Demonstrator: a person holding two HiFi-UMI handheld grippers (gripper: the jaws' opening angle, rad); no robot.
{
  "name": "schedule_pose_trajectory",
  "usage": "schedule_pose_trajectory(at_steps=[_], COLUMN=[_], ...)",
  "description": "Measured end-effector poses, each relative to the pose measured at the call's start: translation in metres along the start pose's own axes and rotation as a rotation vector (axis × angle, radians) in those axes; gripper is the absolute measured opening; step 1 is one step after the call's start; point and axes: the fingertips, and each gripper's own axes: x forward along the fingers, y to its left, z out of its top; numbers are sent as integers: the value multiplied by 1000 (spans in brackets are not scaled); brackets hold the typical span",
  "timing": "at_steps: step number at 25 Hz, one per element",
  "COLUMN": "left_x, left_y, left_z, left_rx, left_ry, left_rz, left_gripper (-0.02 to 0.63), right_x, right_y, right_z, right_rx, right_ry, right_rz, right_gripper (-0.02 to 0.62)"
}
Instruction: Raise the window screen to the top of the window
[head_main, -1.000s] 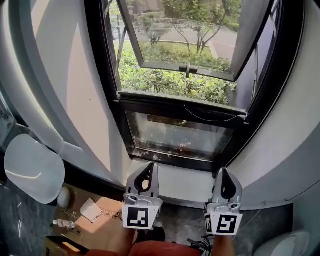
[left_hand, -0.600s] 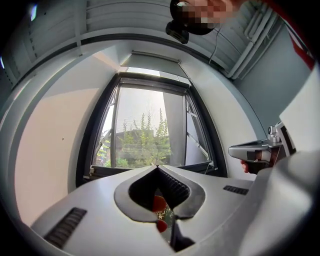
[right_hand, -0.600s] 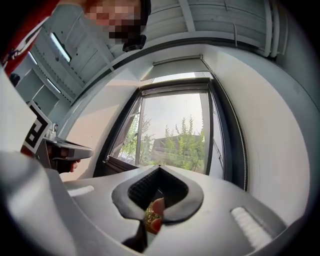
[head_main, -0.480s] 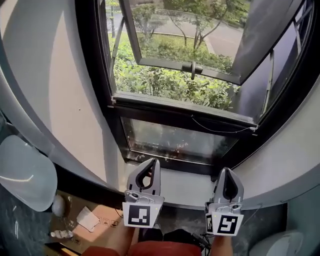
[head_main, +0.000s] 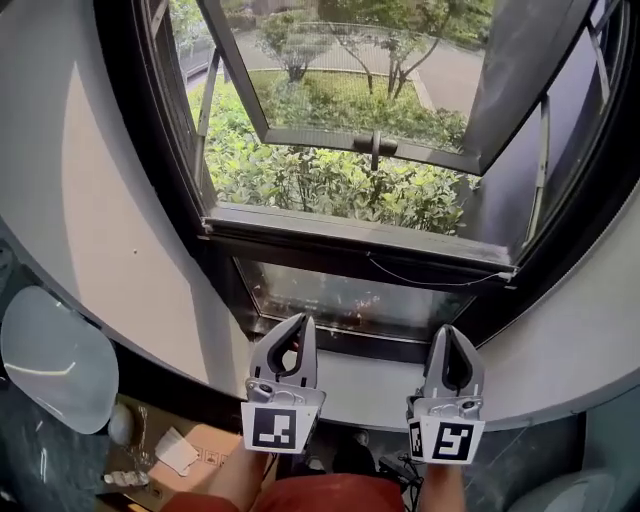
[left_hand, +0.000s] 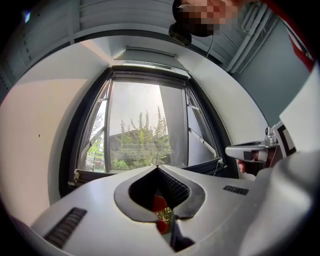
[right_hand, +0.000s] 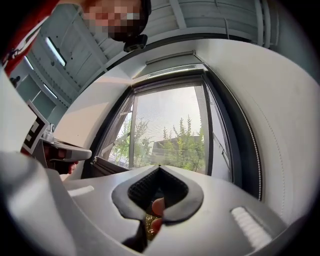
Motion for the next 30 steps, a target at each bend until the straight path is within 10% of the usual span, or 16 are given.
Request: schedule_pose_trajectory(at_steps=[15, 30], left_x=[90, 123], left_y=[-29, 4], left_z=[9, -7], left_rx=[72, 72], left_ry=[-10, -7], left_rz=[42, 3], left_gripper=[5, 5], right_x=[62, 97], right_y=[-77, -53], right_z=[-25, -40], right_rx=[54, -4], right_ry=[-34, 8], right_rz=[28, 33], right_gripper=[9, 9])
